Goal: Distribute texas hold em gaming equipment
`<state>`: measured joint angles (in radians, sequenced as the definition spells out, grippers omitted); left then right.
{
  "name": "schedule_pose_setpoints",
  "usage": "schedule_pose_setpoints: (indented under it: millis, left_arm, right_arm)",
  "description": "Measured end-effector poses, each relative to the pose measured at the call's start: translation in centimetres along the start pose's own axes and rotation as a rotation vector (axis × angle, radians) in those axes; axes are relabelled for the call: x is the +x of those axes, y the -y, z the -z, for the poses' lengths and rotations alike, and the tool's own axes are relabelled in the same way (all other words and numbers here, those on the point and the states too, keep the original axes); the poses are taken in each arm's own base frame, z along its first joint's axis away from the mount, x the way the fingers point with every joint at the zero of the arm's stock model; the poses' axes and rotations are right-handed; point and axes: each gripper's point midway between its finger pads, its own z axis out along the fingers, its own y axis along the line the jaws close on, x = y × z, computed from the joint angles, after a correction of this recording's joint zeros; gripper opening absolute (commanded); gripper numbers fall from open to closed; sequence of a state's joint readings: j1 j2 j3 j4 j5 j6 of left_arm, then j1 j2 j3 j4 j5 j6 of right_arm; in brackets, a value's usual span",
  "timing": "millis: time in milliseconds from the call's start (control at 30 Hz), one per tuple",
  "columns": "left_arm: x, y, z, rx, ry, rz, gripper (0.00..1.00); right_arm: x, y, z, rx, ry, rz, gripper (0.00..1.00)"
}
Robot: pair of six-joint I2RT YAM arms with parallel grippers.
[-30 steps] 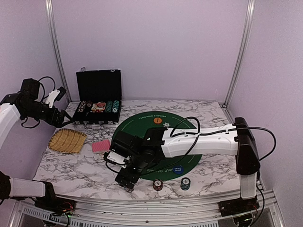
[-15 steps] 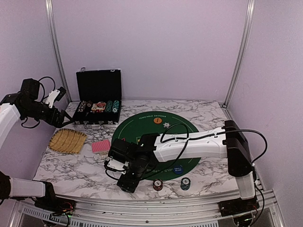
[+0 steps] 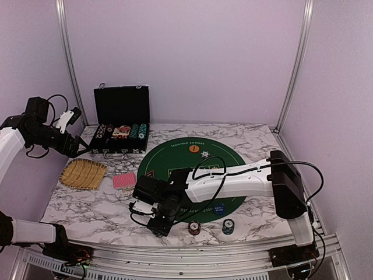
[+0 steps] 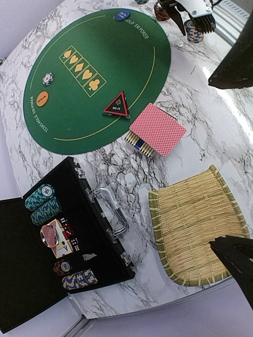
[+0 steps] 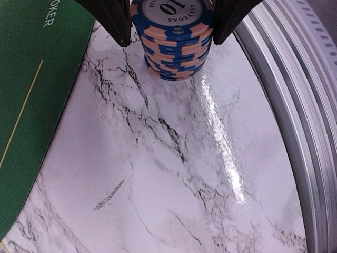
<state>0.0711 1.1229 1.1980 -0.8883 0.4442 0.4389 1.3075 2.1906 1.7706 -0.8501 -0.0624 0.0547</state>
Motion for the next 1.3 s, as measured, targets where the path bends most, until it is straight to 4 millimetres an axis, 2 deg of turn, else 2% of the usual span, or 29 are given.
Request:
schedule_pose_setpoints:
  millis: [367, 767, 900, 1133, 1200, 1300]
  left_arm:
    - [0.0, 0.0, 0.0, 0.000, 0.000, 0.000, 0.99]
    - [0.0, 0.0, 0.0, 0.000, 0.000, -0.001, 0.99]
    - [0.0, 0.0, 0.0, 0.000, 0.000, -0.001, 0.99]
    - [0.0, 0.0, 0.0, 0.000, 0.000, -0.006, 0.99]
    - [0.0, 0.0, 0.0, 0.000, 0.000, -0.008, 0.99]
    - [0.0, 0.0, 0.0, 0.000, 0.000, -0.011, 0.99]
  right_arm:
    - [-0.2, -0.1, 0.1, -0.002, 0.005, 0.002, 0.42]
    - [-0.4, -0.2, 0.3, -0.010, 0.010, 0.001, 0.10]
    - [-0.7, -0.3, 0.8, -0.008, 0.014, 0.001, 0.04]
    - [-3.4, 0.5, 3.0, 0.002, 0.084, -0.011, 0.03]
    - [-4.3, 1.3, 3.8, 0.011, 0.111, -0.026, 0.03]
    - [-5.6, 3.6, 5.0, 0.039, 0.150, -0.066, 0.03]
